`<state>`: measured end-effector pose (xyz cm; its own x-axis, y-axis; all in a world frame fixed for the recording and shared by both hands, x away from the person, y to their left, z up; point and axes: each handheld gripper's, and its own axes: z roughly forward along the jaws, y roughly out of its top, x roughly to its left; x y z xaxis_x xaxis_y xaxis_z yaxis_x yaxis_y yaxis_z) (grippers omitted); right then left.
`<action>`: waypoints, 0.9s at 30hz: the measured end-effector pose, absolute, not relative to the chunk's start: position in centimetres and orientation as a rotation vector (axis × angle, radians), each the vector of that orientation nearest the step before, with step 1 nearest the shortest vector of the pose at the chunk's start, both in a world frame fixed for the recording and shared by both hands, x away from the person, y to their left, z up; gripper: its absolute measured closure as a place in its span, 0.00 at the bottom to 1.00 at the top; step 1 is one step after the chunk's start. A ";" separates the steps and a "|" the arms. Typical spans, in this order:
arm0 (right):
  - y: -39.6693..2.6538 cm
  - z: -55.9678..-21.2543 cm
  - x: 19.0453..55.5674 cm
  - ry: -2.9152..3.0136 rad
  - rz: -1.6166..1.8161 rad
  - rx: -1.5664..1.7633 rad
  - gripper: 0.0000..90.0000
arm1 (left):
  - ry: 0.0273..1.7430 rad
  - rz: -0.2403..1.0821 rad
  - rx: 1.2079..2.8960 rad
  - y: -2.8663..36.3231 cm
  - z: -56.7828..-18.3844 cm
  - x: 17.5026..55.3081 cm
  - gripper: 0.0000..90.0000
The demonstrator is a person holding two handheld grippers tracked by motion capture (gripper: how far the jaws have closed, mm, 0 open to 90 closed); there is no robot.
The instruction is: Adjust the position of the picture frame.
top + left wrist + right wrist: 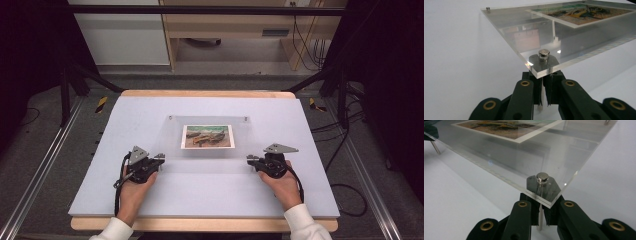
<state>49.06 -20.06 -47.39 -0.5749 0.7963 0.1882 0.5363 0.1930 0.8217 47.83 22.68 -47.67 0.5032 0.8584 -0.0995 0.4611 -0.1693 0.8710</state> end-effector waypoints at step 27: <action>-20.0 -47.6 48.9 2.191 1.318 1.284 0.93 | 1.098 0.550 1.834 22.5 -47.8 47.8 0.93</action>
